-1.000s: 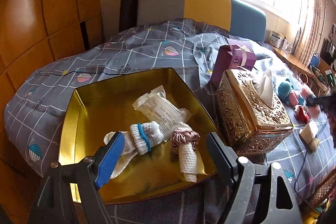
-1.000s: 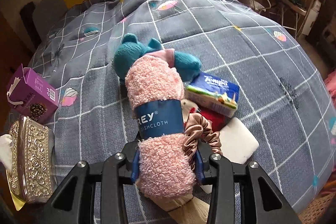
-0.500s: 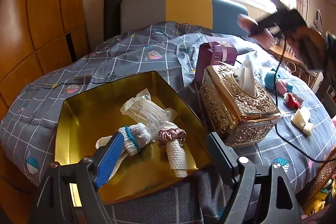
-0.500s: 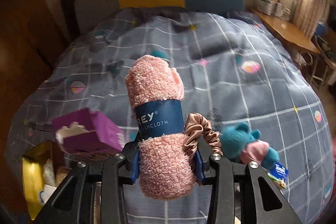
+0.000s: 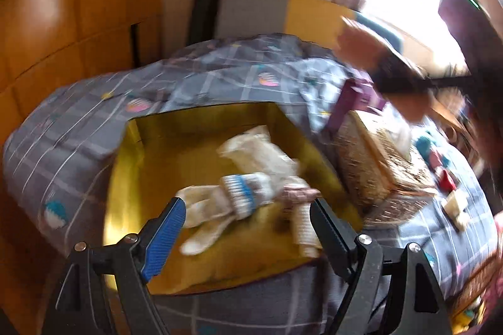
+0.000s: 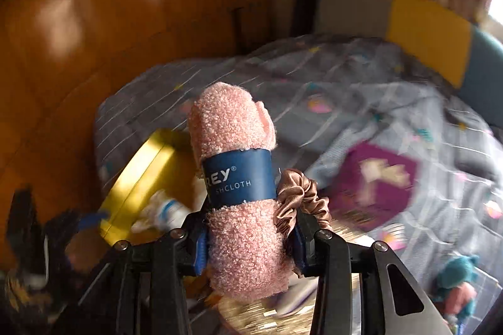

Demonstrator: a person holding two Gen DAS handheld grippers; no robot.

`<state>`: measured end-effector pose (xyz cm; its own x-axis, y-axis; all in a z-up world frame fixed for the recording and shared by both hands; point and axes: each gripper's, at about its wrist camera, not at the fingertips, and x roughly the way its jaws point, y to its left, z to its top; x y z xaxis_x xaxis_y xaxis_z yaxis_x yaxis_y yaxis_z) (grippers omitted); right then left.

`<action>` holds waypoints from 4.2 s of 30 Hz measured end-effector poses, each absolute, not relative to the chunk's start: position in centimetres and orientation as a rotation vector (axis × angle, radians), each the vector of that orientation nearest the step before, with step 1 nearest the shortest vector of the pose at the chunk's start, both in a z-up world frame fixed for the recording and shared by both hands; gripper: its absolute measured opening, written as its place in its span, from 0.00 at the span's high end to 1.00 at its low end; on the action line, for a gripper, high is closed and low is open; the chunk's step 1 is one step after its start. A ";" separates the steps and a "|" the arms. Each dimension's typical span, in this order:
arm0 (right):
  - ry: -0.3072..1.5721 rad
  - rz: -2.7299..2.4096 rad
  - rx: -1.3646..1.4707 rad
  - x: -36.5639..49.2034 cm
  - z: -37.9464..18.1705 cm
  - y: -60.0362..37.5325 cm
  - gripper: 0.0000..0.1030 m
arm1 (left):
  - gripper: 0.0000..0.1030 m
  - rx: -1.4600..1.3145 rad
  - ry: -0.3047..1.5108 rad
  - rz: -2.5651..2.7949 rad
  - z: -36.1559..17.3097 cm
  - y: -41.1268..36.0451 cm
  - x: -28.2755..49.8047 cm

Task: Organize soft objects
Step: 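Carry the pink towel roll and scrunchie to the gold tray and release with right gripper, then move both tools away from the tray toward the loose items on the bed, then grasp the beige mesh roll with left gripper while right gripper grasps the white foam block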

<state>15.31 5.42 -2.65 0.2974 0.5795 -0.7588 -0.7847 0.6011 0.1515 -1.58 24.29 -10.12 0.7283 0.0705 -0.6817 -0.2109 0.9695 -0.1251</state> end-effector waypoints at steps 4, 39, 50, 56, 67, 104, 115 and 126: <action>0.925 1.008 -0.341 12.0 -5.9 8.8 0.59 | 0.20 -0.267 0.720 0.276 -10.0 27.5 -2.6; 0.793 0.797 -0.329 6.5 -9.1 7.2 0.18 | 0.20 -0.174 0.672 0.285 -8.5 24.0 -3.0; 0.703 0.636 -0.225 7.0 -6.7 -0.3 0.15 | 0.20 -0.126 0.678 0.222 -7.7 21.6 -2.5; 0.709 0.499 -0.156 8.3 -6.5 -6.3 0.15 | 0.20 -0.100 0.679 0.191 -7.4 20.3 -2.2; 0.749 0.226 0.007 10.0 -7.6 -18.6 0.13 | 0.20 -0.032 0.660 0.089 -5.9 16.4 -0.9; 0.682 -0.114 0.667 5.7 -11.3 -41.3 0.03 | 0.22 0.121 1.097 -0.729 -14.2 -15.8 11.4; 0.664 -0.046 0.688 5.6 -11.5 -41.3 0.03 | 0.22 -0.061 1.309 -0.725 -17.9 -22.0 14.7; 0.659 -0.023 0.795 5.4 -12.4 -42.7 0.03 | 0.22 0.013 1.288 -0.669 -18.6 -24.8 16.4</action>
<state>5.42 -42.71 -12.43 0.8012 0.2201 -0.5564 0.2588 0.7108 0.6540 16.40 -24.81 -18.61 0.1187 -0.4506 -0.8848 0.4646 0.8128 -0.3515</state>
